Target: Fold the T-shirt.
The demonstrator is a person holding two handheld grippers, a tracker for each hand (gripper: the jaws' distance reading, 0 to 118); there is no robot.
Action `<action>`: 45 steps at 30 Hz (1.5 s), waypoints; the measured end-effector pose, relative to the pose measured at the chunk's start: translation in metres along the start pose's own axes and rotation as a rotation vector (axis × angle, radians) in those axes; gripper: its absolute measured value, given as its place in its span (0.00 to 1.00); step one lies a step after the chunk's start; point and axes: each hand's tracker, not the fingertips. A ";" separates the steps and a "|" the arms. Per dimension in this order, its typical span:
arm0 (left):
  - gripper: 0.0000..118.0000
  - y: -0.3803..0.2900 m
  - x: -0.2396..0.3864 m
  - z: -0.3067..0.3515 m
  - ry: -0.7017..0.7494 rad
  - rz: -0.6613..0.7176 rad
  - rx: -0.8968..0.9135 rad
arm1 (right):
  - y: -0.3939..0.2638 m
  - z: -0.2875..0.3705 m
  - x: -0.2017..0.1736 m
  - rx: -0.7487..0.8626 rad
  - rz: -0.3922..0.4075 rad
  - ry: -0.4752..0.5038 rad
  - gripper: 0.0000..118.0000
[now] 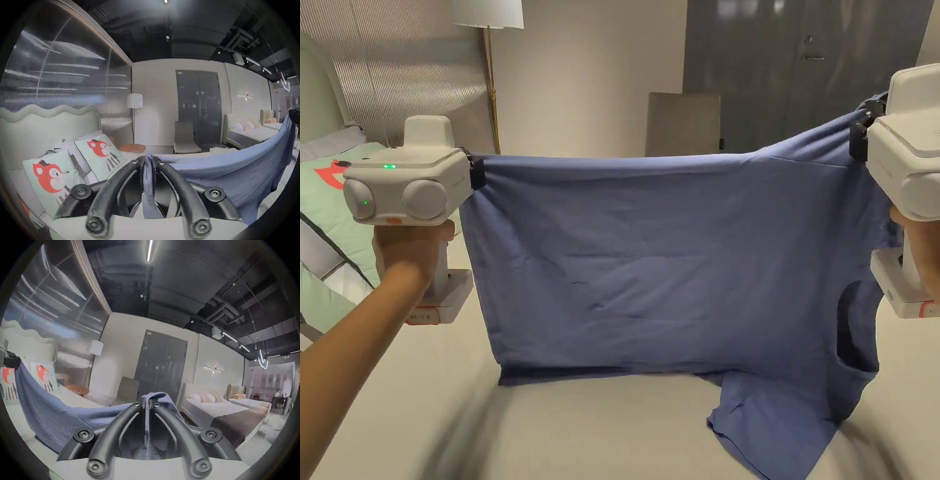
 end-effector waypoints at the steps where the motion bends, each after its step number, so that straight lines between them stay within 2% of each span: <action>1: 0.03 -0.014 0.003 -0.004 0.005 -0.023 -0.017 | -0.015 -0.001 -0.002 -0.022 0.004 0.003 0.03; 5: 0.03 -0.065 0.009 -0.012 -0.004 -0.048 -0.093 | -0.069 0.002 -0.010 -0.131 0.011 0.026 0.03; 11: 0.03 -0.144 0.007 0.008 -0.026 -0.077 -0.220 | -0.142 0.031 -0.017 -0.250 -0.036 0.064 0.03; 19: 0.03 -0.239 -0.015 0.091 -0.045 -0.049 -0.400 | -0.213 0.130 -0.024 -0.411 -0.108 0.137 0.03; 23: 0.03 -0.273 -0.031 0.138 -0.047 -0.030 -0.463 | -0.239 0.186 -0.026 -0.483 -0.119 0.174 0.03; 36: 0.03 -0.320 -0.072 0.282 -0.048 0.035 -0.566 | -0.263 0.365 -0.007 -0.648 -0.279 0.194 0.03; 45: 0.03 -0.345 -0.088 0.333 -0.063 0.004 -0.652 | -0.285 0.431 -0.005 -0.772 -0.301 0.178 0.03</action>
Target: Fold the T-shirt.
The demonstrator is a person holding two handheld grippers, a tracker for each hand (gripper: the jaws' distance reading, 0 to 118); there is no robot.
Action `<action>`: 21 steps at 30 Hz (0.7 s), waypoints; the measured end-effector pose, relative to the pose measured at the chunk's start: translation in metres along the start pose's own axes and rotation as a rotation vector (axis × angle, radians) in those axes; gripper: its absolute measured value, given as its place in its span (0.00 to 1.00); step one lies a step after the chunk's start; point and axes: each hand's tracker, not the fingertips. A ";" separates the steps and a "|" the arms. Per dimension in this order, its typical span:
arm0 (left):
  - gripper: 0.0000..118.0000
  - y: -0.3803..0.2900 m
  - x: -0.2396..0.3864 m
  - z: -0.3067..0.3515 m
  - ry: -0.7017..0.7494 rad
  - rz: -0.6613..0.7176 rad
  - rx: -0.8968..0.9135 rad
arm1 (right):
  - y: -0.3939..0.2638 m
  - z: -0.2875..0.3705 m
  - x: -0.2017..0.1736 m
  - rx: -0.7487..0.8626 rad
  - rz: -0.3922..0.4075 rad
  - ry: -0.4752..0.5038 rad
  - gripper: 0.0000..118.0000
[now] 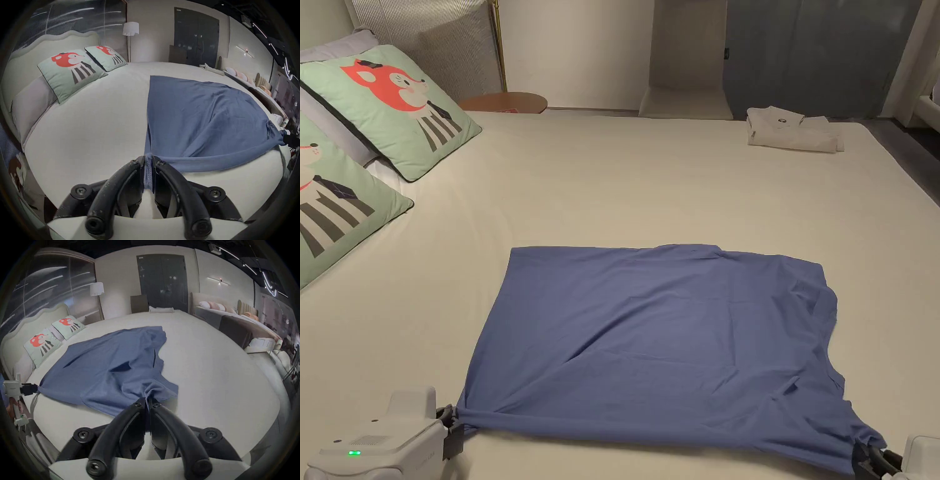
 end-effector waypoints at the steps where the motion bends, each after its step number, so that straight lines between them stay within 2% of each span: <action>1: 0.03 -0.004 -0.001 0.000 0.001 -0.002 -0.002 | -0.008 -0.010 0.007 -0.032 -0.006 -0.009 0.03; 5: 0.03 -0.009 -0.003 -0.006 0.009 0.012 -0.047 | -0.015 -0.029 0.007 -0.154 -0.020 -0.027 0.03; 8: 0.04 -0.004 0.003 -0.004 0.021 0.019 -0.065 | -0.009 -0.030 0.001 -0.156 0.001 -0.034 0.03; 10: 0.17 0.002 0.008 0.000 0.032 0.017 -0.078 | 0.002 -0.024 0.002 -0.157 0.009 -0.034 0.08; 11: 0.31 0.007 0.011 0.003 0.039 0.025 -0.082 | 0.009 -0.019 0.000 -0.142 0.008 -0.020 0.17; 12: 0.53 0.012 0.011 0.006 0.031 0.040 -0.070 | 0.017 -0.015 -0.003 -0.114 0.006 -0.004 0.42; 13: 0.69 0.018 0.013 0.012 0.003 0.068 -0.025 | 0.029 -0.007 -0.007 -0.077 0.009 0.003 0.64; 14: 0.82 0.026 0.020 0.020 -0.013 0.088 0.016 | 0.039 -0.003 -0.011 -0.042 0.015 0.004 0.83; 15: 0.91 0.036 0.025 0.028 -0.035 0.098 0.061 | 0.050 0.002 -0.017 0.001 0.022 0.003 0.96; 21: 0.92 0.086 0.061 0.078 -0.097 0.067 0.346 | 0.105 0.037 -0.052 0.259 0.045 0.039 0.95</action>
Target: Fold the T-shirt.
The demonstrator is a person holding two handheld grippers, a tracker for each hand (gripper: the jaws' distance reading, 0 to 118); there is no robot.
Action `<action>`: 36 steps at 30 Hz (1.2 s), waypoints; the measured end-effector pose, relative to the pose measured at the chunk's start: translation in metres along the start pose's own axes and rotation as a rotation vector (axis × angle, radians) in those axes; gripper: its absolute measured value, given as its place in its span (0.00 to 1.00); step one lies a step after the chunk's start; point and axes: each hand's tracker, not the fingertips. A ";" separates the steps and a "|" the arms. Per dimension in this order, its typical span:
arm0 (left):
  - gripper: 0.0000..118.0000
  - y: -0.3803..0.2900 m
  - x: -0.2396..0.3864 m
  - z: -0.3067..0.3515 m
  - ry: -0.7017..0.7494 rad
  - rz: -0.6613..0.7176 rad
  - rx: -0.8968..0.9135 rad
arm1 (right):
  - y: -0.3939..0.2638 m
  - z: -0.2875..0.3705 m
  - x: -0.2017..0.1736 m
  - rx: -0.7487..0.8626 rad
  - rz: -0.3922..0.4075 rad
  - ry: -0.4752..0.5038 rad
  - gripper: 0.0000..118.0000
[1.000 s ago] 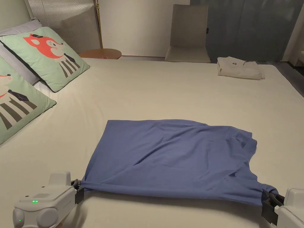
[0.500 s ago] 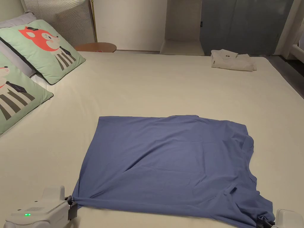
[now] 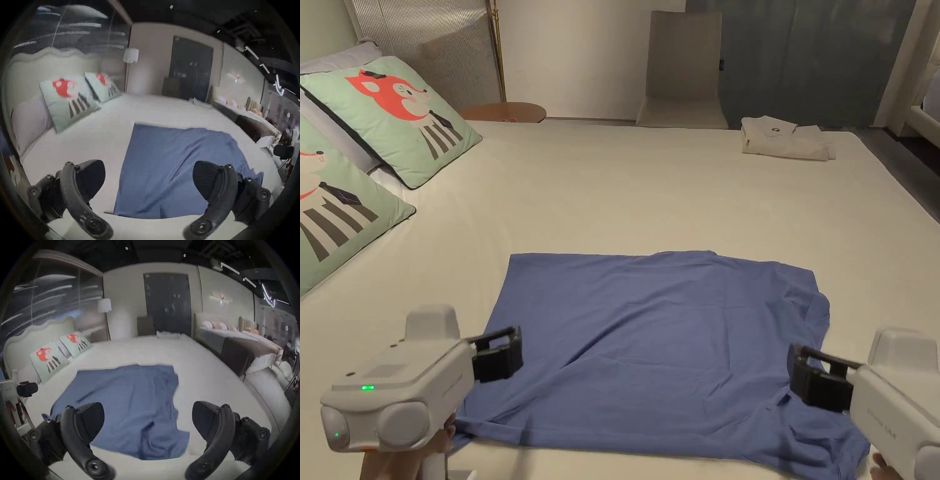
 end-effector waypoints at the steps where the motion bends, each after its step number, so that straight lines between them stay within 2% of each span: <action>1: 0.92 0.008 0.009 0.007 -0.010 -0.013 0.049 | 0.007 0.004 -0.006 0.044 0.009 0.002 0.95; 6: 0.91 0.027 0.031 0.023 -0.018 -0.064 0.246 | 0.029 0.016 -0.033 0.187 0.077 -0.021 0.95; 8: 0.89 0.029 0.039 0.026 0.001 -0.094 0.283 | 0.029 0.014 -0.037 0.220 0.090 -0.036 0.89; 9: 0.80 0.029 0.040 0.026 0.008 -0.108 0.298 | 0.029 0.014 -0.039 0.241 0.097 -0.047 0.76; 10: 0.66 0.028 0.042 0.027 0.004 -0.115 0.313 | 0.029 0.015 -0.041 0.254 0.105 -0.056 0.61; 11: 0.45 0.027 0.045 0.028 -0.006 -0.128 0.324 | 0.028 0.015 -0.043 0.266 0.116 -0.070 0.40; 12: 0.05 0.025 0.047 0.028 -0.008 -0.134 0.323 | 0.026 0.014 -0.046 0.276 0.125 -0.080 0.09; 13: 0.01 0.025 0.048 0.026 -0.010 -0.132 0.319 | 0.026 0.013 -0.046 0.272 0.121 -0.078 0.02; 16: 0.00 0.021 0.043 0.024 -0.066 -0.097 0.285 | 0.026 0.015 -0.043 0.270 0.098 -0.064 0.01; 20: 0.00 0.015 0.036 0.016 -0.039 -0.116 0.244 | 0.025 0.017 -0.041 0.270 0.099 -0.079 0.01; 23: 0.00 0.011 0.027 0.009 -0.017 -0.106 0.142 | 0.025 0.017 -0.038 0.263 0.086 -0.078 0.01; 27: 0.00 -0.001 0.002 -0.007 0.000 -0.084 -0.089 | 0.023 0.016 -0.034 0.247 0.084 -0.078 0.01; 34: 0.00 -0.034 -0.038 -0.013 0.021 -0.047 -0.261 | 0.011 0.003 -0.025 0.217 0.083 -0.082 0.01; 35: 0.00 -0.040 -0.044 -0.015 0.028 -0.040 -0.297 | 0.010 0.002 -0.024 0.211 0.085 -0.083 0.01; 36: 0.08 -0.045 -0.049 -0.017 0.035 -0.017 -0.319 | 0.010 0.002 -0.023 0.207 0.084 -0.086 0.01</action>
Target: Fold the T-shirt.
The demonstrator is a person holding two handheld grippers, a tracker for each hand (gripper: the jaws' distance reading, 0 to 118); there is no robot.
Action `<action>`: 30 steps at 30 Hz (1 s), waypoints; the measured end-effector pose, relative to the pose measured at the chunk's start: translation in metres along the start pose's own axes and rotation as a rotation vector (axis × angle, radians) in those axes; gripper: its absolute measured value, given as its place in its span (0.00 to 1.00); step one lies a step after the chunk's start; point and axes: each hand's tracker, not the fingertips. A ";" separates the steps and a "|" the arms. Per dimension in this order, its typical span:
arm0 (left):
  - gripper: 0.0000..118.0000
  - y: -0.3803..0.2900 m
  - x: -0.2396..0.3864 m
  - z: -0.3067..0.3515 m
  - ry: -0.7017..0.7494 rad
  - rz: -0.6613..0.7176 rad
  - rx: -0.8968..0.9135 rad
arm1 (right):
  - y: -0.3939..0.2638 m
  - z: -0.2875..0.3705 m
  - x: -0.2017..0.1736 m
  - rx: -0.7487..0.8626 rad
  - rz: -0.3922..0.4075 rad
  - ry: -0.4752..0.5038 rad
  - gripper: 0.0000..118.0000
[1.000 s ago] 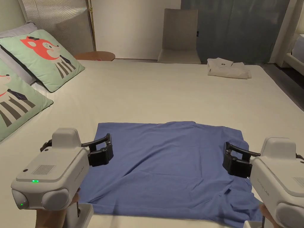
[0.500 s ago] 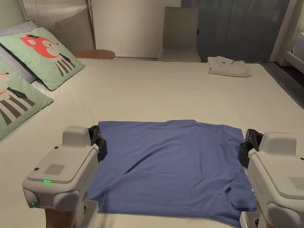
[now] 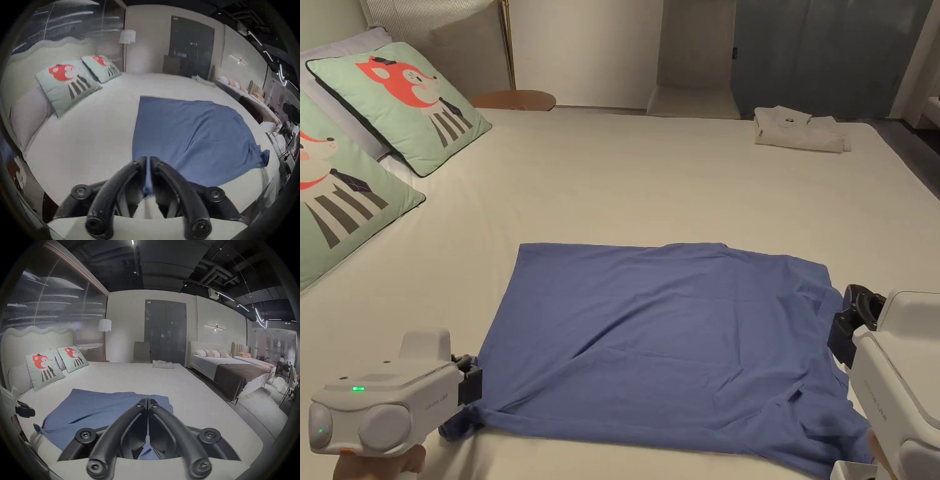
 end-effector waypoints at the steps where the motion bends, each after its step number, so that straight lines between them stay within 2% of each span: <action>1: 0.23 -0.003 -0.004 -0.002 -0.002 0.015 -0.029 | -0.001 0.000 0.001 -0.003 -0.001 0.001 0.01; 2: 0.45 -0.007 -0.009 -0.004 0.000 0.039 -0.049 | -0.001 -0.001 0.002 -0.008 -0.002 0.000 0.01; 3: 0.72 -0.012 -0.013 -0.008 -0.001 0.049 -0.062 | -0.002 -0.002 0.003 -0.010 -0.003 -0.001 0.01; 4: 0.86 -0.015 -0.014 -0.011 0.006 0.049 -0.075 | -0.001 0.001 0.002 -0.010 -0.001 0.003 0.01; 5: 0.91 -0.019 -0.017 -0.013 0.024 0.046 -0.081 | 0.000 0.002 0.002 -0.014 -0.004 -0.002 0.01; 7: 0.90 -0.025 -0.018 -0.017 0.043 0.034 -0.094 | -0.001 0.000 0.004 -0.019 -0.010 -0.005 0.01; 8: 0.89 -0.028 -0.019 -0.021 0.049 0.025 -0.108 | -0.002 -0.003 0.008 -0.025 -0.012 -0.010 0.01; 9: 0.82 -0.031 -0.020 -0.024 0.056 0.015 -0.122 | -0.003 -0.005 0.010 -0.028 -0.014 -0.010 0.01; 10: 0.69 -0.033 -0.020 -0.026 0.053 0.010 -0.123 | -0.004 -0.006 0.011 -0.031 -0.014 -0.010 0.01; 11: 0.47 -0.036 -0.020 -0.029 0.048 0.003 -0.126 | -0.005 -0.006 0.011 -0.034 -0.011 -0.012 0.01; 12: 0.12 -0.038 -0.019 -0.033 0.040 0.006 -0.132 | -0.005 -0.005 0.012 -0.036 -0.010 -0.015 0.01; 13: 0.03 -0.039 -0.022 -0.036 0.003 0.017 -0.150 | -0.006 -0.004 0.012 -0.039 -0.011 -0.015 0.01; 15: 0.03 -0.041 -0.021 -0.039 -0.073 0.059 -0.168 | -0.009 -0.003 0.016 -0.046 -0.018 -0.015 0.01; 19: 0.02 -0.038 -0.016 -0.033 -0.018 0.007 -0.111 | -0.022 -0.001 0.027 -0.091 -0.032 -0.039 0.02; 20: 0.02 -0.036 -0.016 -0.030 -0.019 0.007 -0.105 | -0.028 0.001 0.030 -0.146 -0.033 -0.031 0.12; 21: 0.02 -0.035 -0.015 -0.027 -0.025 0.004 -0.096 | -0.035 0.001 0.033 -0.183 -0.037 -0.033 0.39; 22: 0.02 -0.034 -0.015 -0.025 -0.025 0.003 -0.088 | -0.043 0.000 0.036 -0.228 -0.041 -0.040 0.39; 23: 0.02 -0.032 -0.015 -0.023 -0.025 0.003 -0.081 | -0.054 -0.002 0.041 -0.282 -0.050 -0.042 0.47; 25: 0.02 -0.030 -0.013 -0.020 -0.025 -0.001 -0.068 | -0.071 0.001 0.045 -0.377 -0.083 -0.055 0.79; 26: 0.02 -0.029 -0.012 -0.020 -0.025 -0.002 -0.068 | -0.082 0.002 0.048 -0.391 -0.098 -0.062 0.90; 27: 0.02 -0.029 -0.012 -0.019 -0.025 -0.002 -0.068 | -0.092 0.003 0.051 -0.419 -0.099 -0.058 0.93; 30: 0.02 -0.028 -0.011 -0.018 -0.025 -0.003 -0.063 | -0.117 -0.002 0.056 -0.530 -0.080 -0.059 0.92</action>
